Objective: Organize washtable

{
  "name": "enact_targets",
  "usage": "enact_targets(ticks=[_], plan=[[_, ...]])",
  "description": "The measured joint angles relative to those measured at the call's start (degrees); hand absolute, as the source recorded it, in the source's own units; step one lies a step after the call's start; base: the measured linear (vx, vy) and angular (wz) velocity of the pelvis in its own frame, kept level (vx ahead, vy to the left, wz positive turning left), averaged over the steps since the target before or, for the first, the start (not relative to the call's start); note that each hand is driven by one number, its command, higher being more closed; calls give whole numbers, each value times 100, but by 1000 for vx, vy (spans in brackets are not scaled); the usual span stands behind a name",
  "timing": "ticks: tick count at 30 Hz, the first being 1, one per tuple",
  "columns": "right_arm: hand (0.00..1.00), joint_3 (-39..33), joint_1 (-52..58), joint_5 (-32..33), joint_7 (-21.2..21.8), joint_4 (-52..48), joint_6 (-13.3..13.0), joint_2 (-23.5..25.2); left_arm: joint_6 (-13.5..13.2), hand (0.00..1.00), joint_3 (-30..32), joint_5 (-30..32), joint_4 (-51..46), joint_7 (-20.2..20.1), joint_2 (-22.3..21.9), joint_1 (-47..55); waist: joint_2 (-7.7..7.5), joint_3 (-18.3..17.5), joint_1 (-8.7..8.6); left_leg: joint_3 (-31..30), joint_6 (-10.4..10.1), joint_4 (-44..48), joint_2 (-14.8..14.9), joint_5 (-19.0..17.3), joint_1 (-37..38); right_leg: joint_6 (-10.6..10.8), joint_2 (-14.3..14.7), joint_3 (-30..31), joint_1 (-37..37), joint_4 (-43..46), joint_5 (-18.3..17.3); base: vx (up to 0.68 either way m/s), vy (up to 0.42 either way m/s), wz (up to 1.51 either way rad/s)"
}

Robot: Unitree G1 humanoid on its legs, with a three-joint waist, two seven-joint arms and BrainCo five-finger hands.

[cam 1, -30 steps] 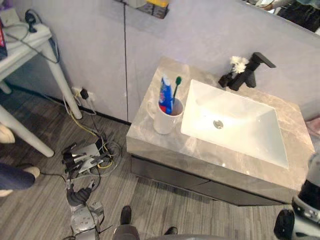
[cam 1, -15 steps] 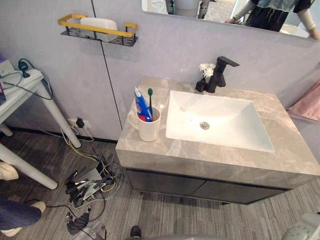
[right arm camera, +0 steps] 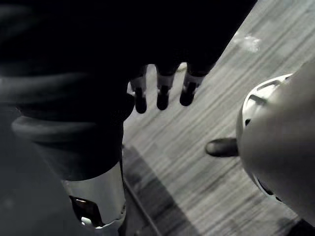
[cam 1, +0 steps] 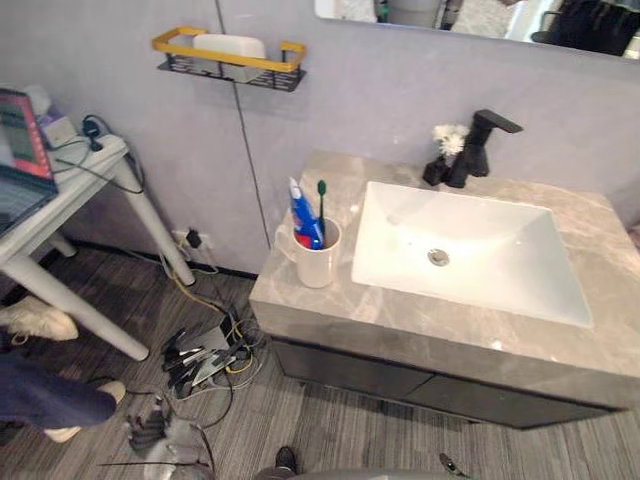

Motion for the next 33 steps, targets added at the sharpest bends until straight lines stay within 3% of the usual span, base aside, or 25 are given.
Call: enact_targets(ticks=[3,9,13,15,18,21,29,33], plan=[[0,377,-120,-249,112,6,0,41,-1,100,-7,65,-832,117,-13,10,7,21,99,-104,3,2,-41,-1,-3,0,-21,-50,51,-12,0,40,35,22],[0,985,-331,-743,361,70,-49,32,15,100,-231,1151,-2898,158,6,336,14,75,236,-394,31,37,-149,18,3,0,-62,-201,186,-41,1,39,35,25],[0,995,-398,-820,476,322,-51,11,45,100,-996,1378,-3709,-380,140,974,26,87,276,-463,36,38,-186,22,1,1,-62,-203,234,-104,2,17,17,11],[0,996,-426,-864,502,426,-58,-19,136,100,-1839,1355,-4101,-763,158,1356,35,148,274,-511,38,37,-193,24,-8,1,-64,-203,240,-98,2,-15,16,7],[0,998,-563,-943,615,714,-64,-141,366,100,-3218,884,-4448,-1562,380,1640,117,314,245,-571,54,32,-202,34,-77,1,-60,-204,220,-93,1,-47,21,6],[0,1097,-663,-995,700,785,-65,-262,495,100,-3814,531,-4606,-2101,677,1640,225,434,127,-610,87,0,-222,58,-116,32,-48,-201,207,-96,-19,-45,10,2],[0,1345,-760,-1049,727,1023,-105,-488,758,100,-4743,358,-4636,-2456,916,1589,283,437,85,-365,87,40,-162,148,-245,33,-11,114,-94,-89,-21,30,4,-13],[0,1455,-777,-1114,847,1040,-148,-541,865,100,-5105,258,-4523,-2668,1045,1550,296,428,-25,-176,81,40,-95,142,-230,32,-23,352,-217,-53,-21,-5,10,-28]])
